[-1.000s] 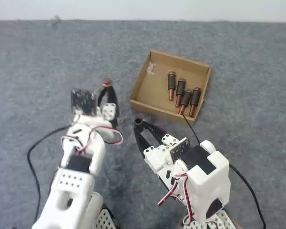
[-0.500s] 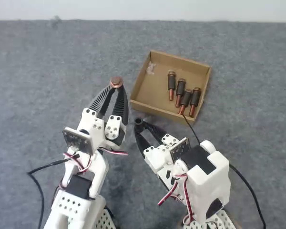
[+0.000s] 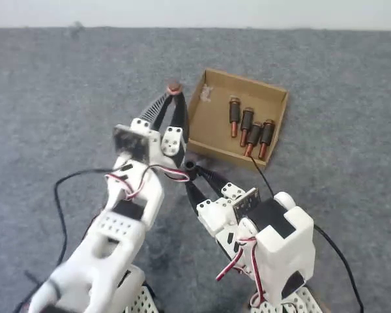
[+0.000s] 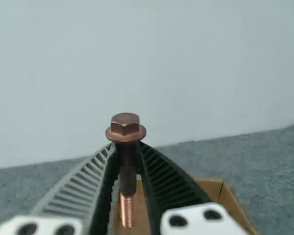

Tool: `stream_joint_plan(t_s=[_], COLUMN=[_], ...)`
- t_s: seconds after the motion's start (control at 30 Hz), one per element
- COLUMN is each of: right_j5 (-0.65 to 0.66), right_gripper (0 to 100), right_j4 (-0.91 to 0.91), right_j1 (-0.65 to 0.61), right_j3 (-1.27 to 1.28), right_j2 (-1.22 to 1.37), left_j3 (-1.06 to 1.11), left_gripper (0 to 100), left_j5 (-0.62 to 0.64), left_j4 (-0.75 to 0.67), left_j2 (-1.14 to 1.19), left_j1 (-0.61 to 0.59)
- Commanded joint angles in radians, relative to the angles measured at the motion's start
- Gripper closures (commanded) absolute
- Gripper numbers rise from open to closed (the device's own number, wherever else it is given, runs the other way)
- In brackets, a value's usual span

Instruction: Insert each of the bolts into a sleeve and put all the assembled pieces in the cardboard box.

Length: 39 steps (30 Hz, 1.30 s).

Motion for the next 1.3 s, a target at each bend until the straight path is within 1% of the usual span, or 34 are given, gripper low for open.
stream_joint_plan(t_s=[0.0, 0.13, 0.2, 0.3, 0.37, 0.4, 0.47, 0.53, 0.6, 0.67, 0.8, 0.93, 1.03, 1.27], right_j5=[0.000, 0.000, 0.000, 0.000, 0.000, 0.000, 0.000, 0.002, 0.008, 0.041, 0.052, 0.052, 0.052, 0.054], right_gripper=[99.2, 99.2, 99.2, 99.2, 99.2, 99.2, 99.2, 99.2, 99.2, 99.2, 99.2, 99.2, 99.2, 99.2], right_j4=[-0.004, -0.004, -0.004, -0.004, -0.004, -0.004, -0.004, -0.013, -0.022, -0.028, -0.028, -0.028, -0.028, -0.028], right_j1=[0.016, 0.016, 0.016, 0.016, 0.016, 0.016, 0.016, 0.015, 0.013, 0.010, 0.010, 0.010, 0.010, 0.010], right_j3=[0.018, 0.018, 0.018, 0.017, 0.015, 0.011, -0.015, -0.043, -0.058, -0.060, -0.060, -0.060, -0.060, -0.069], right_j2=[-0.031, -0.031, -0.031, -0.030, -0.028, -0.019, 0.022, 0.073, 0.105, 0.110, 0.110, 0.110, 0.110, 0.110], left_j3=[-0.041, 0.044, 0.074, 0.120, 0.124, 0.117, 0.085, 0.045, 0.025, 0.025, 0.028, 0.027, 0.022, 0.025], left_gripper=[99, 99, 99, 99, 99, 99, 99, 99, 99, 99, 99, 99, 99, 99], left_j5=[0.037, 0.195, 0.222, 0.222, 0.241, 0.275, 0.342, 0.376, 0.376, 0.376, 0.368, 0.292, 0.244, 0.241], left_j4=[-0.115, -0.161, -0.160, -0.132, -0.034, 0.031, 0.195, 0.359, 0.465, 0.509, 0.537, 0.603, 0.638, 0.638], left_j2=[0.121, 0.112, 0.074, -0.011, -0.077, -0.112, -0.184, -0.253, -0.311, -0.351, -0.347, -0.333, -0.334, -0.334], left_j1=[0.011, 0.002, 0.002, 0.009, 0.011, 0.011, 0.009, 0.009, 0.011, 0.011, 0.034, 0.092, 0.109, 0.106])
